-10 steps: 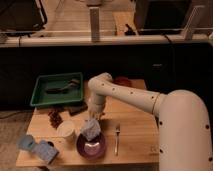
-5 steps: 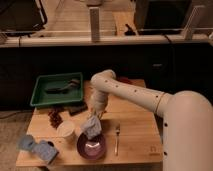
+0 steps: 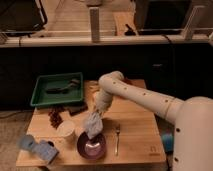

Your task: Place towel in tray

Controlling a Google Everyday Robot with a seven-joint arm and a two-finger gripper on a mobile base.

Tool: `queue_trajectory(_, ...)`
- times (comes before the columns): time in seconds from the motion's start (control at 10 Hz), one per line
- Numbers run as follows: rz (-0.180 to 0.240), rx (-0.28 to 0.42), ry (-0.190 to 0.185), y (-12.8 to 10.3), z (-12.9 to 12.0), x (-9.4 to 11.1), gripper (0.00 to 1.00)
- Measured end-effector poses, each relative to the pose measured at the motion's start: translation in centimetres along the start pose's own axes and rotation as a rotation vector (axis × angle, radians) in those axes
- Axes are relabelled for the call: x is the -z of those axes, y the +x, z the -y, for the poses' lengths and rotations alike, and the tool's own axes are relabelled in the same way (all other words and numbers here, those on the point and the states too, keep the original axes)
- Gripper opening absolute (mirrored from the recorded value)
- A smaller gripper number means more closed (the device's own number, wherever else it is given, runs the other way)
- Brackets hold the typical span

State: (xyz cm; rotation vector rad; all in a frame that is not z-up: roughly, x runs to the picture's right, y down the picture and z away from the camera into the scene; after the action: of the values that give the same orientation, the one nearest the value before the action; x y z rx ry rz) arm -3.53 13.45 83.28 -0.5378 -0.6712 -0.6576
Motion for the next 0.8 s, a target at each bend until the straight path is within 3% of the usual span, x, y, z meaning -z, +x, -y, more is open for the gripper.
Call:
queue_trajectory(0.2,0.056,-0.043,0.172,1.8,-1.8,0.9,0.0)
queue_trajectory(0.3,0.108,-0.052,0.263,2.8,-2.6,1.2,0.0)
queue_trajectory(0.4,0.174,-0.051,0.321,3.6,-2.7,1.4,0.0)
queue_trajectory(0.7,0.29,-0.023,0.363,4.4,-1.4,2.1,0.0)
queue_trajectory(0.8,0.301,-0.01,0.362,4.3,-0.6,2.3,0.0)
